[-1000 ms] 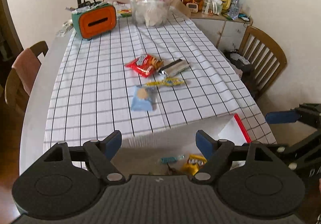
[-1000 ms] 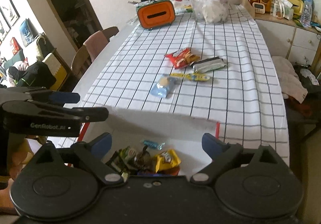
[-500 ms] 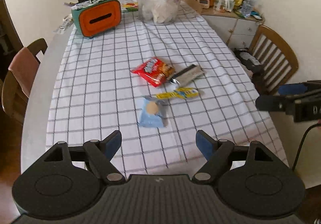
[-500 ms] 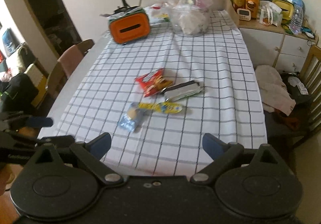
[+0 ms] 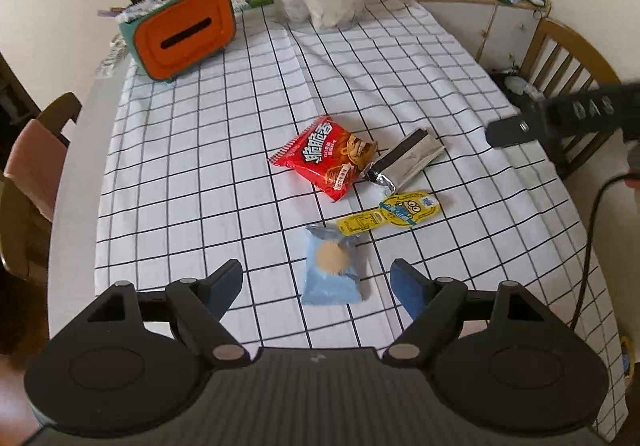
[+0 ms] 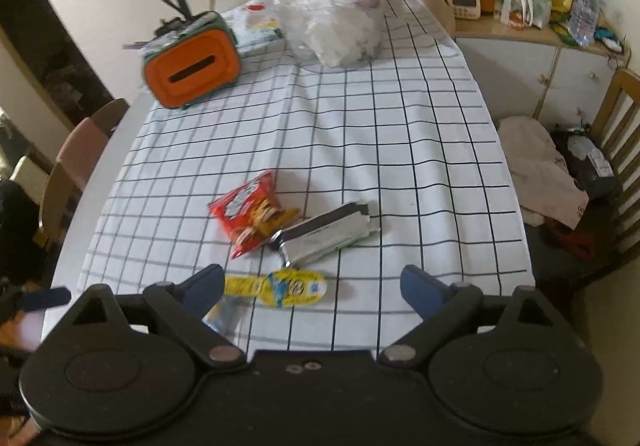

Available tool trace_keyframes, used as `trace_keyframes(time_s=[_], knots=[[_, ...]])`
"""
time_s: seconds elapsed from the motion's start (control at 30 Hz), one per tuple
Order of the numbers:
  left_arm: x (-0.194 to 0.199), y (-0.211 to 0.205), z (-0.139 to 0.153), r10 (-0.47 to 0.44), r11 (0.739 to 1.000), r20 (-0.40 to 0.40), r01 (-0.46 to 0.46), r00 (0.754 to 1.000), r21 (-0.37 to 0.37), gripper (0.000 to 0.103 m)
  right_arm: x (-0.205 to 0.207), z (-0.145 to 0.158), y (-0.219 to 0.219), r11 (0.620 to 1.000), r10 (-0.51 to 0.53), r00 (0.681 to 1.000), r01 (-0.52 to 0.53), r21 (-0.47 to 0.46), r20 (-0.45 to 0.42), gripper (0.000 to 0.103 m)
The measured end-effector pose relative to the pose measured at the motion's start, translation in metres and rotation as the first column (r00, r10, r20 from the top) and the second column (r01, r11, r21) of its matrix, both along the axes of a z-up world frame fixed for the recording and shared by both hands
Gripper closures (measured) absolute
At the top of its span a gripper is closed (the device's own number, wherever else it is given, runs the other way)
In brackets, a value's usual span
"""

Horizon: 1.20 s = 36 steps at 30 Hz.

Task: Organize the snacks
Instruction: 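Withdraw both open tools from the box toward the blue biscuit packet and chips, then grasp the silver foil bar with the right tool while the left tool grasps the blue biscuit packet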

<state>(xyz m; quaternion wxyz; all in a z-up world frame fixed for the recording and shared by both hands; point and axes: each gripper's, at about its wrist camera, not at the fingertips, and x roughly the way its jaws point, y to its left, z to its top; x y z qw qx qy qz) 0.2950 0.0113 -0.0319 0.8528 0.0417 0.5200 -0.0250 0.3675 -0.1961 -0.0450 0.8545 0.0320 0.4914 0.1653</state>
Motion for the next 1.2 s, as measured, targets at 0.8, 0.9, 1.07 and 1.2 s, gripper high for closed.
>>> trace_keyframes(time_s=[0.8,0.9,1.07,1.2], knots=[[0.063,-0.011,-0.089,-0.09,0.991,-0.148,0.103,0.985,0.088,0.022,0.114,-0.123,0.035,0.953,-0.301,0.938,0.292,-0.08,-0.173,0.017],[0.067,-0.01,-0.096,-0.09,0.991,-0.161,0.104,0.983,0.084,0.022,0.12,-0.13,0.041,0.95,-0.308,0.938,0.293,-0.111,-0.161,0.017],[0.073,-0.011,-0.107,-0.093,0.99,-0.181,0.11,0.979,0.088,0.022,0.126,-0.138,0.053,0.946,-0.306,0.94,0.283,-0.158,-0.151,0.017],[0.077,-0.015,-0.114,-0.104,0.989,-0.186,0.122,0.977,0.088,0.022,0.12,-0.143,0.064,0.95,-0.264,0.957,0.236,-0.203,-0.123,0.016]])
